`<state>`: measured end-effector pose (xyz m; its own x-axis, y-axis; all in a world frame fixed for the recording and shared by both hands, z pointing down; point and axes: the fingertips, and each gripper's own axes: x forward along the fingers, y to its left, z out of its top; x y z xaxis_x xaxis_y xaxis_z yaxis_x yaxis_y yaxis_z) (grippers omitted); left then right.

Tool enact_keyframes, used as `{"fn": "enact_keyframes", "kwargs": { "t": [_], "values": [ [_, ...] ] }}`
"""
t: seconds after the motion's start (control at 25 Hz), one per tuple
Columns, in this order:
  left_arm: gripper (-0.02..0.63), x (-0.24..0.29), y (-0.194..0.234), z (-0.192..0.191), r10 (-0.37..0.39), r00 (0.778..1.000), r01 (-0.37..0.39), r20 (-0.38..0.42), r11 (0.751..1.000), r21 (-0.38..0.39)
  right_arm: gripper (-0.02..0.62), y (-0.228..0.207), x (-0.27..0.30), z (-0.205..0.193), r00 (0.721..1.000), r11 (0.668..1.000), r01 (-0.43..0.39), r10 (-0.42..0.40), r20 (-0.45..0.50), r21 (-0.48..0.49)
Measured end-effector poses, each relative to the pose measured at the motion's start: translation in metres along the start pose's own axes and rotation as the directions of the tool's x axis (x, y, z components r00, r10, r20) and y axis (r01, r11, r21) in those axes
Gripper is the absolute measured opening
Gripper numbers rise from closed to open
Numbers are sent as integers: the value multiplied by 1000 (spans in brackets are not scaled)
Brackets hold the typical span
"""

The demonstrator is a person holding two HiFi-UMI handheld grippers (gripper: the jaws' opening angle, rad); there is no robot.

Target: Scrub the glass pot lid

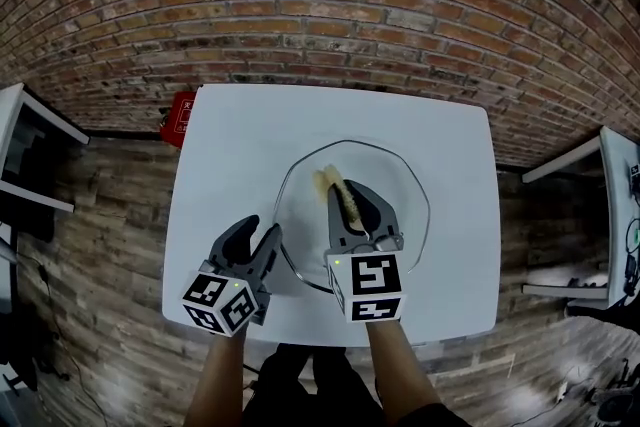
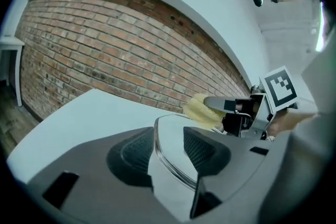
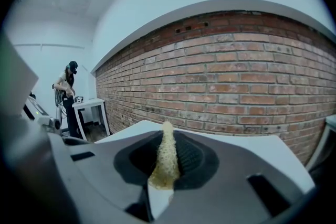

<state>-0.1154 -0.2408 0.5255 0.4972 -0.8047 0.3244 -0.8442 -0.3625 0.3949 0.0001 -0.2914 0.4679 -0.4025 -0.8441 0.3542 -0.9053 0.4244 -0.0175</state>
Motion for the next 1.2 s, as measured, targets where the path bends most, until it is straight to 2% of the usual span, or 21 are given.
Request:
{"fn": "enact_keyframes", "kwargs": {
  "t": [0.2,0.44,0.68,0.8,1.2],
  "values": [
    [163,11,8,-12,7,998,-8,-56,1000,-27,57,-6,3,2,1000,1000,11,-11,6,-8],
    [163,22,12,-20,-17,997,8,-77,993,-114,57,-11,5,-3,1000,1000,21,-21,-5,-6],
    [149,32,13,-34,-15,991,-1,-135,993,-115,57,-16,8,-8,1000,1000,23,-23,-16,-8],
    [114,32,16,-35,-3,991,-14,-132,992,-125,57,-17,11,-11,1000,1000,17,-17,-24,-6],
    [107,30,15,-37,11,991,-25,-131,994,-109,57,-5,32,-19,998,999,-34,33,-53,-16]
  ]
}}
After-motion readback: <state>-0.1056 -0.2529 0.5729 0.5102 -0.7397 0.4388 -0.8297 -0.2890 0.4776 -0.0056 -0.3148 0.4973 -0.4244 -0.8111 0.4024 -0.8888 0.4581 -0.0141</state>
